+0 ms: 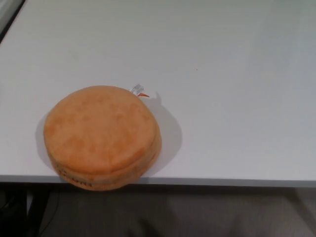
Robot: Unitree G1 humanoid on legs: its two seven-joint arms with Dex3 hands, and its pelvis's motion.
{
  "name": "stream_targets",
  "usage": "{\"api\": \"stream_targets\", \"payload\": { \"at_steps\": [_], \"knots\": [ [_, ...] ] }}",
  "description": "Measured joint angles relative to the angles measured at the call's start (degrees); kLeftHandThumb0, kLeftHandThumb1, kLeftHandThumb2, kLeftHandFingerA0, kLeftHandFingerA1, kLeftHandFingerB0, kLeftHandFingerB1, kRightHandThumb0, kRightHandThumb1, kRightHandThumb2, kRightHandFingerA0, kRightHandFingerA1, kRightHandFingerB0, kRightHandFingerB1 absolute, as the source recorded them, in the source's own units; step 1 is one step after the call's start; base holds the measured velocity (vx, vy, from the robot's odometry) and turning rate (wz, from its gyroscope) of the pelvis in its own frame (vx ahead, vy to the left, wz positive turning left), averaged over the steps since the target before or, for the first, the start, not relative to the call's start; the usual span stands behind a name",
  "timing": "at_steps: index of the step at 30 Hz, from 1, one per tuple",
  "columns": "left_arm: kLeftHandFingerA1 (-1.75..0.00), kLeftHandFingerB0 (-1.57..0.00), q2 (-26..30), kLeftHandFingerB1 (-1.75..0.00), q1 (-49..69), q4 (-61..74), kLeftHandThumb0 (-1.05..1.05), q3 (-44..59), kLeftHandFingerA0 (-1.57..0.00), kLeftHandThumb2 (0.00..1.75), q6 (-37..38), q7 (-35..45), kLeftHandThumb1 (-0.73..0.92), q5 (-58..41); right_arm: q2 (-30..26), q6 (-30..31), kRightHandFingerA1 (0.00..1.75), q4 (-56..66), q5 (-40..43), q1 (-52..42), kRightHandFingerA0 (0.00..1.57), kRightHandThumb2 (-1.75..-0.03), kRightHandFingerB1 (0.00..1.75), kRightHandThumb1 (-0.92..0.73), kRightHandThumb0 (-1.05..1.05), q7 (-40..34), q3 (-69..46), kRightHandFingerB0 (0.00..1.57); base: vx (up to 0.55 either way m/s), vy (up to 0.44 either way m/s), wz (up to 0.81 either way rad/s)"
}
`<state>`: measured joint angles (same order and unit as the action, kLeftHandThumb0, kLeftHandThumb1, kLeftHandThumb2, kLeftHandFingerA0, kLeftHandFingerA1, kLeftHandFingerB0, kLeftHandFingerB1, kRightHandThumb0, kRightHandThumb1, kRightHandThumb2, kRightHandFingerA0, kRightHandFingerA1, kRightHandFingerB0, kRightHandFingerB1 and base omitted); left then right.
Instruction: A soft plate is kept in the center of the table close to the robot and the robot uses its left hand to pick up the plate, turns it upside down and places it back on the table
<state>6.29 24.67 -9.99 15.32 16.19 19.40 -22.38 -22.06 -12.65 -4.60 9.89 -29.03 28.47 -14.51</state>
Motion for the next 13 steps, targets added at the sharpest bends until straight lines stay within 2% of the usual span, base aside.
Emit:
{"api": "stream_targets", "payload": {
  "at_steps": [2, 3, 4, 13],
  "knots": [
    [-0.47, -0.28, 0.00, -0.36, 0.00, -0.08, -0.96, 0.02, -0.35, 0.84, 0.40, 0.12, 0.76, 0.19, 0.00, -0.05, 0.40, 0.00, 0.03, -0.05, 0.28, -0.70, 0.32, -0.92, -0.79, 0.00, 0.00, 0.27, 0.00, 0.000, 0.00],
    [-0.42, -0.32, 0.00, -0.31, -0.01, -0.13, -0.89, 0.04, -0.37, 0.68, 0.72, 0.24, 0.90, 0.32, 0.01, -0.11, 0.40, 0.00, 0.06, -0.08, 0.28, -0.69, 0.32, -0.92, -0.79, 0.00, -0.01, 0.27, 0.00, 0.000, 0.00],
    [-0.47, -0.29, 0.00, -0.36, -0.01, -0.18, -0.95, 0.06, -0.35, 0.82, 0.88, 0.32, 0.76, 0.41, 0.01, -0.14, 0.40, 0.00, 0.07, -0.08, 0.28, -0.69, 0.32, -0.92, -0.79, 0.00, 0.00, 0.26, 0.00, 0.000, 0.00],
    [-0.47, -0.28, 0.00, -0.36, 0.01, -0.26, -0.94, 0.23, -0.35, 0.82, 1.71, 0.67, 0.76, 1.15, 0.12, -0.39, 0.41, 0.17, 0.19, -0.40, 0.28, -0.70, 0.32, -0.92, -0.80, -0.08, -0.01, 0.26, 0.00, 0.000, 0.00]
  ]
}}
